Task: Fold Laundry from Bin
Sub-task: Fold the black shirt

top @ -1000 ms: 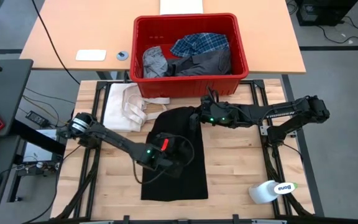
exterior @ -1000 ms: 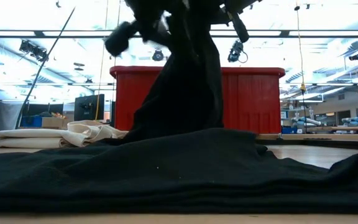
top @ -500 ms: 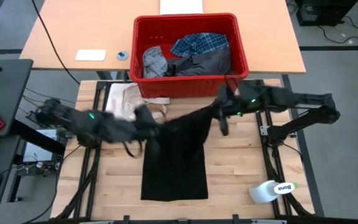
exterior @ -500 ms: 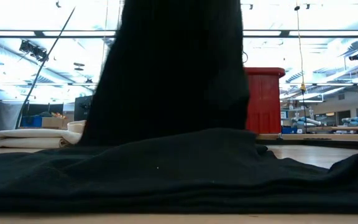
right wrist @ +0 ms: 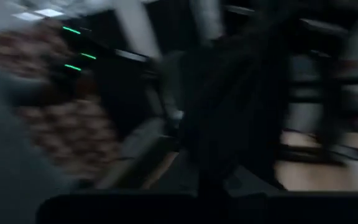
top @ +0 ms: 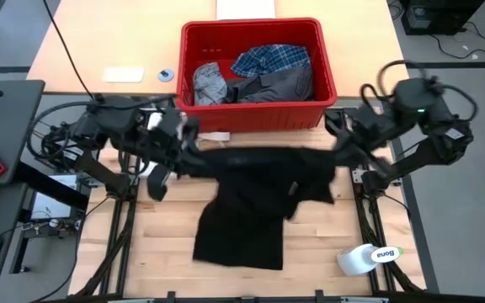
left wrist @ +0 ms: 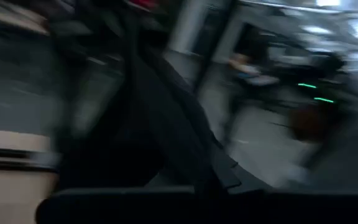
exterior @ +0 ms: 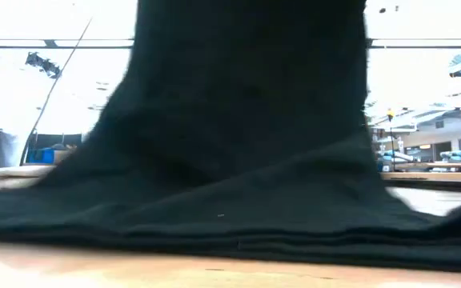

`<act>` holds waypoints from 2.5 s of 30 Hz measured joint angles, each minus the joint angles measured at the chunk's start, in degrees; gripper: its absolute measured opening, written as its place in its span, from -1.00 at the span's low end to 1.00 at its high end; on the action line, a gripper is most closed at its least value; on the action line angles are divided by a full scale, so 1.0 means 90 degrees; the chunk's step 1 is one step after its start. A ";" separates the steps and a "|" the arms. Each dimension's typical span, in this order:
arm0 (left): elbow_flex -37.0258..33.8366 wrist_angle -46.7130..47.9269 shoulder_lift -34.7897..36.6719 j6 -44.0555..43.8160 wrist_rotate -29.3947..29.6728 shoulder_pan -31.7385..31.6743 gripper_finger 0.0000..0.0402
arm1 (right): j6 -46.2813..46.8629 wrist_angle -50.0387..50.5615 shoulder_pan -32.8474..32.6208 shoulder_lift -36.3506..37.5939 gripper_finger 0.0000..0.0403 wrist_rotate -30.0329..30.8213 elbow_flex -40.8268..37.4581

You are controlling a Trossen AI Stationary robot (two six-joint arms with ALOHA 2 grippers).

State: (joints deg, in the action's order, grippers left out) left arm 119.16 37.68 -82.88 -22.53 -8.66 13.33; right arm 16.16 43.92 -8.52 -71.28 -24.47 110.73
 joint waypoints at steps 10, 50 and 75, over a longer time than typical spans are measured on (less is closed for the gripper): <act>0.0017 0.0600 -0.0562 -0.0458 -0.2051 0.0128 -0.98 | 0.0540 0.1090 -0.1012 -0.0374 -0.96 0.0006 0.0061; -0.5766 -0.0422 -0.0649 0.0218 0.0498 -0.3186 0.62 | -0.0290 0.0936 0.3478 -0.1856 -0.38 0.1988 -0.5658; -0.6412 -0.1320 -0.1621 -0.1215 0.2153 0.1970 0.12 | 0.1889 0.0782 0.1742 0.0897 -0.06 0.3713 -0.6247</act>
State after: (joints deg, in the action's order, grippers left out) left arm 61.45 25.80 -97.47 -33.46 10.72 31.06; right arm 33.16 50.95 7.16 -63.21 8.95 54.51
